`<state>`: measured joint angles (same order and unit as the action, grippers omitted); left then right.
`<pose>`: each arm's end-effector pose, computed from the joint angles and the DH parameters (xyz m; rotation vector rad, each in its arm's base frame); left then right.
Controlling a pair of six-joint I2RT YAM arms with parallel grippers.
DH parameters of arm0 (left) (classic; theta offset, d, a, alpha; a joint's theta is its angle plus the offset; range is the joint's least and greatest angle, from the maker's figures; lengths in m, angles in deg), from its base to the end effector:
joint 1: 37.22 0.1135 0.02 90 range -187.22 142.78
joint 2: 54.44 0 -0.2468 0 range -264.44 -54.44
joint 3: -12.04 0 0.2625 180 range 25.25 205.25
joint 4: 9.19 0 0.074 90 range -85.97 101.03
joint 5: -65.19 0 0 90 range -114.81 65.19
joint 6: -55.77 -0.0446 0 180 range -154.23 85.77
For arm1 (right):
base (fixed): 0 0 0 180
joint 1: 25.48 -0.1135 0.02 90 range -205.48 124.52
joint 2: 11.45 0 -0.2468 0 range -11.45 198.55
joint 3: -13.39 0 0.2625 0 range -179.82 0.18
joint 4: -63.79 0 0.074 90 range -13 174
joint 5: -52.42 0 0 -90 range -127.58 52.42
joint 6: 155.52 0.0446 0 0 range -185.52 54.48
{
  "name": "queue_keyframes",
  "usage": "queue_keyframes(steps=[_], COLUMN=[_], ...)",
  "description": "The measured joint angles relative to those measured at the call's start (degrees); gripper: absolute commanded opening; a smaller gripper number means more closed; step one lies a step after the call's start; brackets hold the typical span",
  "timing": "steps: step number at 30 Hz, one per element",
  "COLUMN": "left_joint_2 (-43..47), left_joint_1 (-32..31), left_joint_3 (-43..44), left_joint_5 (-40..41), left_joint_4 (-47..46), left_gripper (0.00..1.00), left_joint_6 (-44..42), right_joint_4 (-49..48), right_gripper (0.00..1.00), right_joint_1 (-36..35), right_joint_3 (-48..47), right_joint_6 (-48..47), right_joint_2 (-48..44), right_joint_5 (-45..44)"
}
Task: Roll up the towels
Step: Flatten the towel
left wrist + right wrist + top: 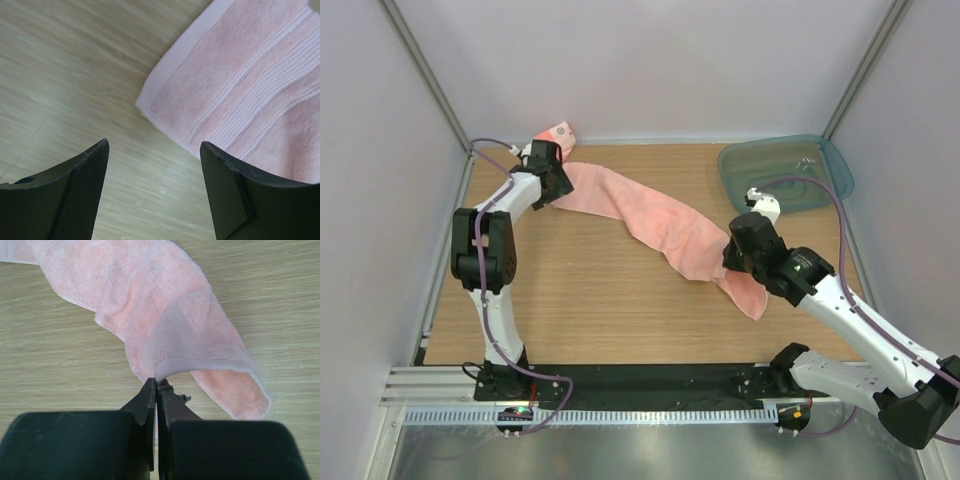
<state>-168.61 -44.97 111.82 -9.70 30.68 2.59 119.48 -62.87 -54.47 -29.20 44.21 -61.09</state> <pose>0.4412 -0.0483 0.1784 -0.7218 2.3635 0.0011 0.1862 0.1199 0.2937 0.1804 2.2547 0.2056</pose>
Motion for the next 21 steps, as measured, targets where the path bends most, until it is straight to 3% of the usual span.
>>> queue_keyframes(steps=[6,21], left_joint_2=[-5.01,-10.19], left_joint_1=[1.25,1.73], left_joint_3=[5.95,6.43], left_joint_5=[-0.35,-1.36], left_joint_4=[-0.26,-1.38], left_gripper=[0.70,0.57], left_joint_6=[-1.01,0.11], right_joint_4=[-1.42,-3.72], right_gripper=[0.01,0.01], right_joint_1=[0.00,0.37], right_joint_3=[0.24,0.28], right_joint_6=[-1.36,-2.82], right_joint_2=[1.53,5.88], right_joint_5=[1.03,2.49])
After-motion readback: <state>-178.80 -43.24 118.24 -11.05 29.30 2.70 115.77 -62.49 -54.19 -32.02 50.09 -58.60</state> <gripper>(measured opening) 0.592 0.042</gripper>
